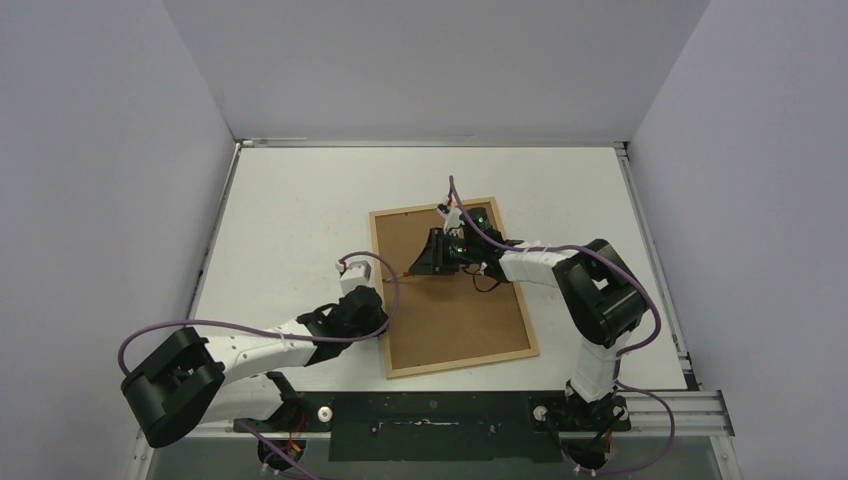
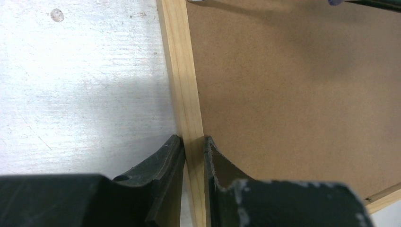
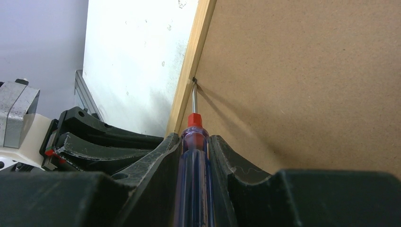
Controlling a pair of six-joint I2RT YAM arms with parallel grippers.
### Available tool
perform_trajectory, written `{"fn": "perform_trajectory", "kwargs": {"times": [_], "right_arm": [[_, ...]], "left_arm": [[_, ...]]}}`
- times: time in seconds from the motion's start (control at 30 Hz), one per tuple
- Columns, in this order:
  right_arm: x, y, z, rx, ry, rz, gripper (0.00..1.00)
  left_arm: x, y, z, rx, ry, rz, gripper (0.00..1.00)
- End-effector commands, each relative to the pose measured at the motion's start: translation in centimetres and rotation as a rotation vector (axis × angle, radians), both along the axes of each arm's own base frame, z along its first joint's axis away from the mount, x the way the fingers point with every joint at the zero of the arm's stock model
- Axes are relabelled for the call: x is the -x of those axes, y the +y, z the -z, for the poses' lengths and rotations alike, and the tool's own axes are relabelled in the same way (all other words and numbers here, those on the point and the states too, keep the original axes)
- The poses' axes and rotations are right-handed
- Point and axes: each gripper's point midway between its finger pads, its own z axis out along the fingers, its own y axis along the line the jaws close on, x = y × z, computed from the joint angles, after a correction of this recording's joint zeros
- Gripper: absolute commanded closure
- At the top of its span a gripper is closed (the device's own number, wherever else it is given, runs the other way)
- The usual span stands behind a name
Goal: Take the photo out of the frame
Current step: Release the photo frame item from the photo frame.
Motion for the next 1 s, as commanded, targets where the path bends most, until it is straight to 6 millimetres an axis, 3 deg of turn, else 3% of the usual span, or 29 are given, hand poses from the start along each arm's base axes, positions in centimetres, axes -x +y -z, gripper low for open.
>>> {"fn": "perform_trajectory", "kwargs": {"times": [0.0, 0.33, 0.63, 0.97], "right_arm": [[-0.8, 0.4, 0.5, -0.011, -0.034, 0.012, 1.0], [-1.0, -1.3, 0.2, 0.012, -0.044, 0.041, 1.0], [-1.3, -1.2, 0.8, 0.008, -0.041, 0.055, 1.0], [-1.0, 0.3, 1.0, -0.023, -0.042, 0.028, 1.0]], "left_arm": [[4.4, 1.7, 3.6, -0.074, 0.164, 0.106, 1.0], [4.6, 2.3, 3.3, -0.074, 0.151, 0.097, 1.0], [4.4, 1.6, 3.2, -0.077, 0.151, 0.136, 1.0], [4.5, 0.3, 3.3, -0.041, 0.128, 0.222, 1.0]]}}
